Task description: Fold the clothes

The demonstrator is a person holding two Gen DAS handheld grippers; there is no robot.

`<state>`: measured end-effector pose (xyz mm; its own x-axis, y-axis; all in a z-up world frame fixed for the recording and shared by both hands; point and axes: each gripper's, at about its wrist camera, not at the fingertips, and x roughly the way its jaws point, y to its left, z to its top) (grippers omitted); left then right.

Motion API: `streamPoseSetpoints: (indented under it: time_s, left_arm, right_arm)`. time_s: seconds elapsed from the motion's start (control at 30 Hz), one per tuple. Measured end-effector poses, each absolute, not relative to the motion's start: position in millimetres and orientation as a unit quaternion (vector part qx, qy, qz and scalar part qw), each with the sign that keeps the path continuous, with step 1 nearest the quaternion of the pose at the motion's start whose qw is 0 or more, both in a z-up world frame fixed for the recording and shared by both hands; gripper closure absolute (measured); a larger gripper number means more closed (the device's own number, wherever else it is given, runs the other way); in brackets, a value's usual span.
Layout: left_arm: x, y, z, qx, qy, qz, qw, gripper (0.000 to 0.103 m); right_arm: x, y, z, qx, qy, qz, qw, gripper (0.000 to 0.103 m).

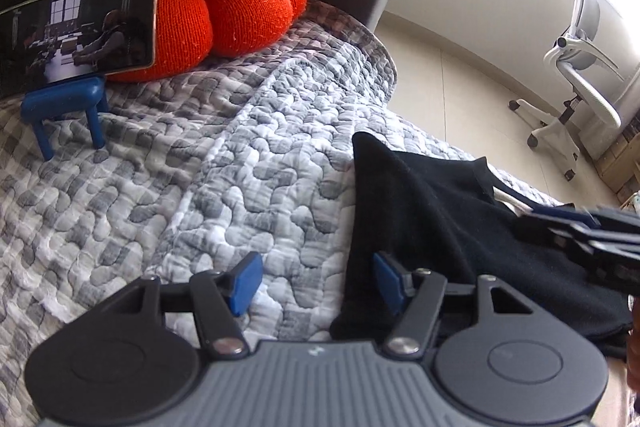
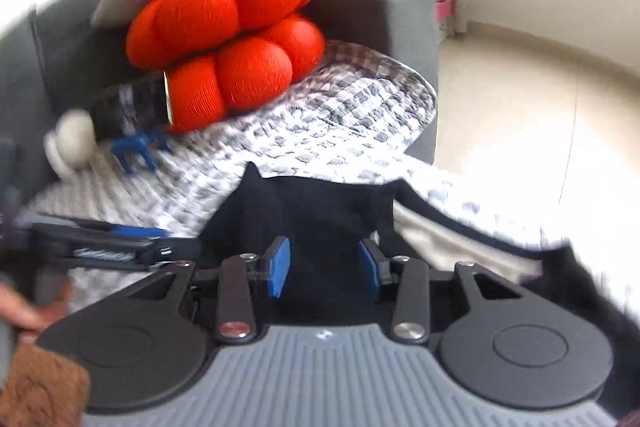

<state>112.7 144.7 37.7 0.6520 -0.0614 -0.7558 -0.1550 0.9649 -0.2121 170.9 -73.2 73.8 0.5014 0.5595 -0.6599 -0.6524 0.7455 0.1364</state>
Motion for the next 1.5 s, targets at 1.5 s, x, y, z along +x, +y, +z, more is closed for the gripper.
streamPoseSetpoints:
  time_s: [1.5]
  left_arm:
    - [118, 122, 33, -0.066, 0.402, -0.001, 0.913, 0.044]
  right_arm:
    - [60, -278, 48, 0.087, 0.371, 0.138, 0.914, 0.063]
